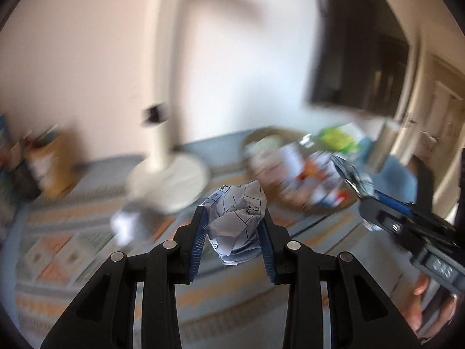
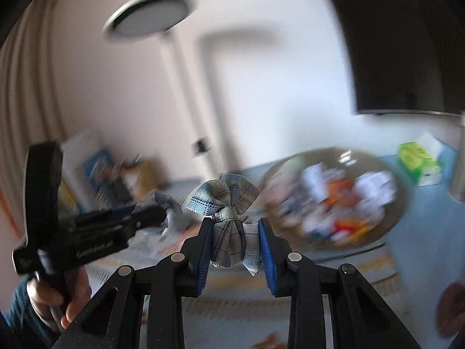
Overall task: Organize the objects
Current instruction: 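Lift the paper wad and plaid bow and carry them toward the glass bowl, then open the left gripper over the bowl while the right releases the plaid bow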
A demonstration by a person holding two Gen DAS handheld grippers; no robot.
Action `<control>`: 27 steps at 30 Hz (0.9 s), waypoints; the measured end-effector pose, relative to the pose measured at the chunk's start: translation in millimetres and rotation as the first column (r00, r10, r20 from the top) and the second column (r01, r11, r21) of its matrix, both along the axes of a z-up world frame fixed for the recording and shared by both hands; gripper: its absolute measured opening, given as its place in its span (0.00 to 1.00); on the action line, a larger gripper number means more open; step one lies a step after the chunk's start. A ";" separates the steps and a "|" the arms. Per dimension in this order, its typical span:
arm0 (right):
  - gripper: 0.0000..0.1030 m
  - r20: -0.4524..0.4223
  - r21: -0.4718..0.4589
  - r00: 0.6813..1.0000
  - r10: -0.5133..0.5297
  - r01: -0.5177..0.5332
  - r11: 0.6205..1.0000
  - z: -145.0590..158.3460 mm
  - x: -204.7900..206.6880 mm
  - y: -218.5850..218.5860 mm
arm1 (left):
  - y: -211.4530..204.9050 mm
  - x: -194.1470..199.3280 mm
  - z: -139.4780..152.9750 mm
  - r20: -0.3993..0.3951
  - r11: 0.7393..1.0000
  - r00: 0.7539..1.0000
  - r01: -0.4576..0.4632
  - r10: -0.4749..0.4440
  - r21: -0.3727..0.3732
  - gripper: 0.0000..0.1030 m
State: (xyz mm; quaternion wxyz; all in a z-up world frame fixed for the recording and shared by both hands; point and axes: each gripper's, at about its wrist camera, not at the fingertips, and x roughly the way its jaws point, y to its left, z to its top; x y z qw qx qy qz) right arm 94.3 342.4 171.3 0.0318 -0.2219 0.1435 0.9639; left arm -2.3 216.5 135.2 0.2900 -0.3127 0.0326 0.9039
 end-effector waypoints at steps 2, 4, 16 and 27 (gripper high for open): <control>0.28 0.004 -0.028 0.998 -0.066 0.067 0.997 1.0 -7.2 35.8 | 28.3 -10.5 0.9 -0.001 1.000 1.000 0.031 -0.031 0.002 0.32; 0.28 0.017 -0.060 0.991 -0.135 0.135 0.989 -5.3 -16.6 67.1 | 62.3 -25.4 -11.7 -0.008 0.999 0.999 0.038 -0.038 -0.033 0.32; 0.66 0.149 -0.024 0.967 -0.209 0.215 0.976 -18.2 -106.3 143.6 | 152.8 -72.7 -22.3 0.004 0.984 0.984 0.176 -0.176 -0.007 0.89; 0.67 0.097 -0.108 0.989 -0.111 0.121 0.987 -8.5 -31.7 99.3 | -11.4 -35.6 -11.2 0.003 0.997 0.998 -0.060 0.060 0.051 0.89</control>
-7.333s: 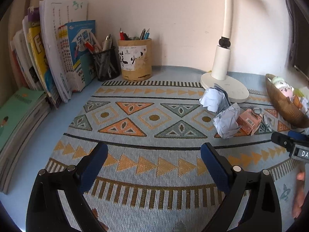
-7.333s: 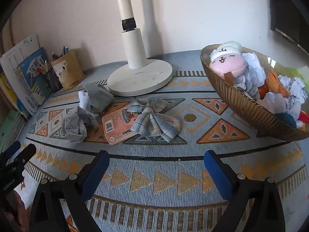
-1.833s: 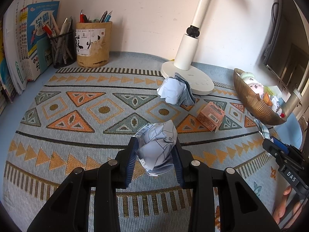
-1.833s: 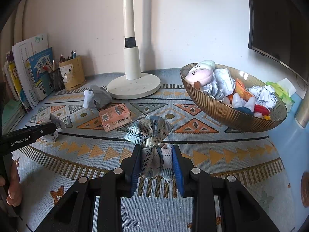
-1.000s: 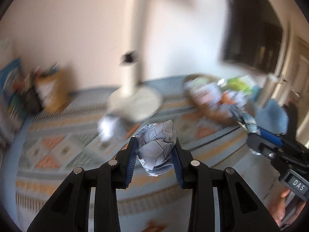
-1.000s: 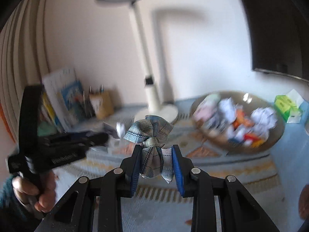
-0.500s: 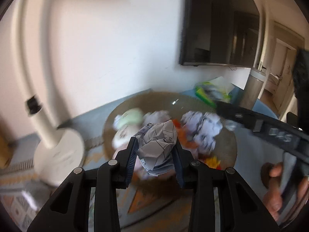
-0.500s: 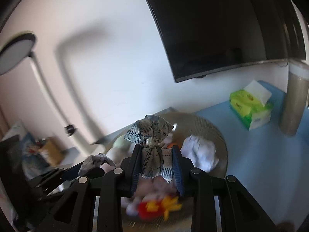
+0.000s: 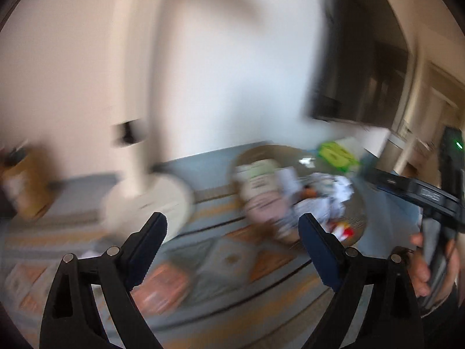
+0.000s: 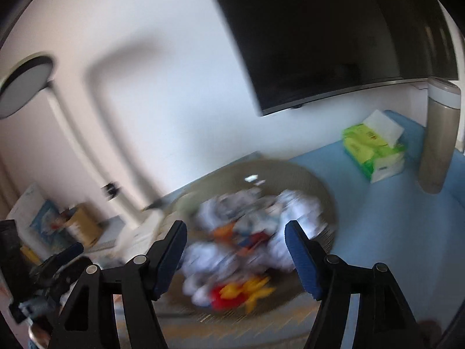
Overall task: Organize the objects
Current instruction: 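Open the left gripper over the bowl while the right releases the plaid bow, then grasp the grey cloth with the left gripper while the right grasps the pink snack box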
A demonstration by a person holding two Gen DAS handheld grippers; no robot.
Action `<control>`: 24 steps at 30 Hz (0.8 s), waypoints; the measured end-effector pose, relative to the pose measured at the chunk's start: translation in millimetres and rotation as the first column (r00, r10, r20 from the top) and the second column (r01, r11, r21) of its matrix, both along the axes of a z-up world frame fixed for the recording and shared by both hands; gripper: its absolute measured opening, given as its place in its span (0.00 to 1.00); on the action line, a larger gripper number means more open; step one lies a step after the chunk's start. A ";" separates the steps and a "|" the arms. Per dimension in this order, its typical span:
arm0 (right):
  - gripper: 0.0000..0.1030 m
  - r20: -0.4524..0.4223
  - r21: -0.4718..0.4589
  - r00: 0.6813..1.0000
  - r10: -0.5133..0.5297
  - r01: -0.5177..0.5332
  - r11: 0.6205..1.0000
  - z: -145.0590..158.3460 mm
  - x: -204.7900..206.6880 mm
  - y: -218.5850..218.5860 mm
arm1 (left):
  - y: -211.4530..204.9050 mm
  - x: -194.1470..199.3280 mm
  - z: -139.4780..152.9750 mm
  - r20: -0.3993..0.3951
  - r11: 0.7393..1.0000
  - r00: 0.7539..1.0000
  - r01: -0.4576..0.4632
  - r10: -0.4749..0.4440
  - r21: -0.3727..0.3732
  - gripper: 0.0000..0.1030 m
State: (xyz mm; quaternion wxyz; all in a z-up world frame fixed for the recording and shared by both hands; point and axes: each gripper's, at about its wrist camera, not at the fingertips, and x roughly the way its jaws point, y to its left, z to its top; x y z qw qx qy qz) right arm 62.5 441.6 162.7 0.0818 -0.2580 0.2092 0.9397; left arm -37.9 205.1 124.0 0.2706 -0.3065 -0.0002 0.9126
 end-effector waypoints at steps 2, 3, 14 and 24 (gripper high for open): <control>0.71 -0.021 0.001 0.997 0.079 -0.079 0.997 6.5 7.9 -31.5 | -43.3 8.8 -2.0 0.009 0.997 0.997 -0.079 0.079 0.018 0.97; 0.74 -0.026 0.005 0.992 0.123 -0.123 0.992 8.0 11.4 -52.1 | -72.4 13.7 -4.6 0.012 0.989 0.989 -0.145 0.145 0.025 1.00; 1.00 0.296 0.086 0.884 0.362 -0.402 0.912 -104.3 -39.2 -234.6 | -214.3 20.4 -97.7 0.170 0.864 0.848 -0.499 0.502 -0.065 0.99; 0.98 0.358 -0.088 0.860 0.365 -0.358 0.930 -115.7 -89.3 -237.9 | -191.3 -25.0 -80.7 0.324 0.963 0.920 -0.259 0.221 0.076 0.99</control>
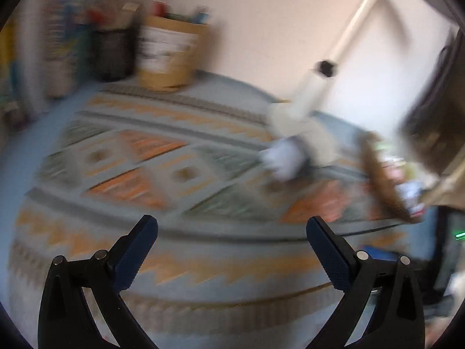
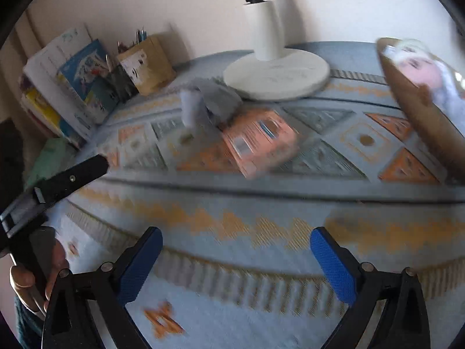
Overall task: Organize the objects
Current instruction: 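Grasp the grey cloth with the left gripper while the right grasps the pink snack box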
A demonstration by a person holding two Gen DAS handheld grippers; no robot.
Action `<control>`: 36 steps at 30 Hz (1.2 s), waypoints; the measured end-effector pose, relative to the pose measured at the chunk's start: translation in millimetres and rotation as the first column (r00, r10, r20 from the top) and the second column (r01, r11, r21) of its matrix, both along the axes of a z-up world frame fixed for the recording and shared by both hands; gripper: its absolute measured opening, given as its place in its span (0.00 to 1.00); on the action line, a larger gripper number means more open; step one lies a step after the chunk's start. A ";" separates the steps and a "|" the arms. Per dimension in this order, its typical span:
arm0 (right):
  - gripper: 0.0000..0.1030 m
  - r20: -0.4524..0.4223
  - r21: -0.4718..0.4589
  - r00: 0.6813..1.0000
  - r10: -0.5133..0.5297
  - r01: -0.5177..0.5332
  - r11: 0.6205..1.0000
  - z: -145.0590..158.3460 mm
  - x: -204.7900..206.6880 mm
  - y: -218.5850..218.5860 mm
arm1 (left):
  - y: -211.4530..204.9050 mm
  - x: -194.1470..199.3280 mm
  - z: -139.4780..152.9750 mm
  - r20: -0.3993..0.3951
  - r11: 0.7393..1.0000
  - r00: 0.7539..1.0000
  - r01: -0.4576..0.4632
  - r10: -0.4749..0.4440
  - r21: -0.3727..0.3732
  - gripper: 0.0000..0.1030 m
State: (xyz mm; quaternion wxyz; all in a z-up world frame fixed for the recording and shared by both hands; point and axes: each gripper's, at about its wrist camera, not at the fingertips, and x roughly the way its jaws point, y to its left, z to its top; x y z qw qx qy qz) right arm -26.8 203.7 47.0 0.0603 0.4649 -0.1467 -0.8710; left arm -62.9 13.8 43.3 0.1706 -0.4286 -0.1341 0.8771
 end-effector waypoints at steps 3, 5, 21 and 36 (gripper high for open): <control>0.90 0.035 -0.020 0.990 -0.140 0.141 0.990 -2.7 -28.7 1.3 | 29.5 -31.4 21.1 -0.072 0.997 0.996 0.038 -0.043 -0.071 0.99; 0.88 0.008 0.004 0.977 -0.214 0.214 0.977 -5.9 -37.9 -2.6 | 53.2 -47.5 23.0 -0.076 0.988 0.989 0.120 -0.128 -0.102 0.99; 0.46 -0.046 0.233 0.999 -0.015 0.025 0.972 -2.7 -41.2 6.9 | 69.4 -60.7 -1.3 0.002 0.969 0.989 0.146 -0.149 -0.198 0.34; 0.87 0.019 0.201 0.996 0.088 -0.089 0.976 -8.9 -36.8 19.8 | -5.0 -9.9 -15.1 -0.134 0.992 0.984 -0.122 0.118 -0.022 0.34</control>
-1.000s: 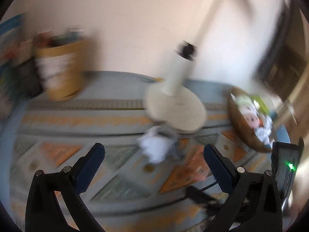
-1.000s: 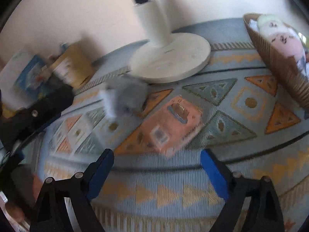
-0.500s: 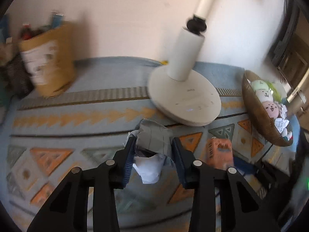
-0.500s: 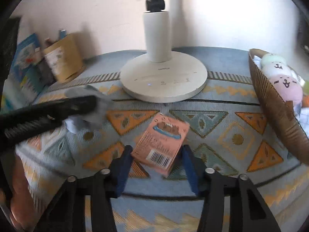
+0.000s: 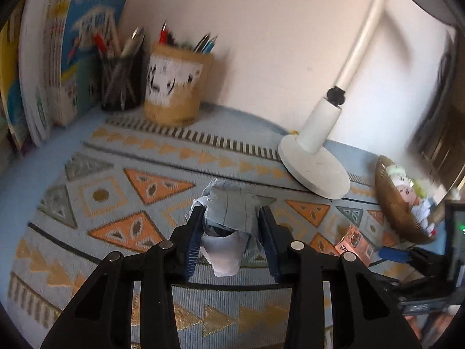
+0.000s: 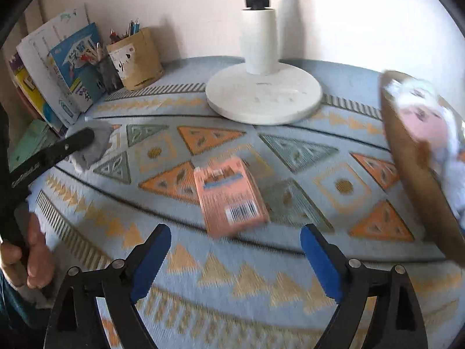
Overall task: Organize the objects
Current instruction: 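Grasp the grey cloth with the left gripper while the right grasps the pink snack box, then carry the grey cloth and pink snack box to the glass bowl and release both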
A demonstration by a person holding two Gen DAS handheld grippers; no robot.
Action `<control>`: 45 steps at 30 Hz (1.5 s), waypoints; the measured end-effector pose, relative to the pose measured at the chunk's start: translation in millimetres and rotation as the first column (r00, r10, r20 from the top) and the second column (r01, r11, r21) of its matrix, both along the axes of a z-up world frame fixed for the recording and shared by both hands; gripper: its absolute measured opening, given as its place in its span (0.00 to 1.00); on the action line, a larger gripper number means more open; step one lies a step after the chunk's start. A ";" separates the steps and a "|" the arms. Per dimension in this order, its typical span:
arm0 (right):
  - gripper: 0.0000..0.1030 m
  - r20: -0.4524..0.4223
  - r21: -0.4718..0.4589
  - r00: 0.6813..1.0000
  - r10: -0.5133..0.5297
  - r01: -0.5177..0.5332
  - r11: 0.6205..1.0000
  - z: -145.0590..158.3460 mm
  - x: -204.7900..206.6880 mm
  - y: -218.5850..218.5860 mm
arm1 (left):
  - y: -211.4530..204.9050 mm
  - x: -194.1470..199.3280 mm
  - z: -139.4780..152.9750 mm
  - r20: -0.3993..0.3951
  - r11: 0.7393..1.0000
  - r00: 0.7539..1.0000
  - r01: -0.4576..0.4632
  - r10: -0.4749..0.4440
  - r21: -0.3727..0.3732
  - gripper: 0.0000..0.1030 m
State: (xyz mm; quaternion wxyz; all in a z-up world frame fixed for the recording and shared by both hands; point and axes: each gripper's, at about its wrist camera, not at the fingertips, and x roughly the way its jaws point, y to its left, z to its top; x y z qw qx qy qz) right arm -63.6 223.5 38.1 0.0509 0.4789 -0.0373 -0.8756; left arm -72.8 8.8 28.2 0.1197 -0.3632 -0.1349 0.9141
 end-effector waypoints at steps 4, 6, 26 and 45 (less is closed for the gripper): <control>0.39 -0.052 0.093 0.998 -0.022 0.027 0.995 1.9 -3.1 -14.9 | -4.4 -1.3 -1.6 0.001 0.999 1.000 0.020 -0.020 0.046 0.34; 0.39 -0.051 0.053 0.998 -0.030 0.033 0.998 4.1 0.8 -17.6 | -0.5 0.1 -2.5 -0.003 0.999 0.999 0.037 -0.037 0.036 0.34; 0.39 -0.118 0.089 0.993 -0.032 0.042 0.995 2.7 71.6 -7.8 | 23.5 7.5 -0.5 -0.015 0.990 0.997 0.078 -0.080 -0.120 0.34; 0.38 -0.215 -0.172 0.970 -0.114 0.077 0.982 43.9 142.7 55.3 | 102.4 43.9 29.7 0.024 0.949 0.961 0.274 -0.274 -0.157 0.35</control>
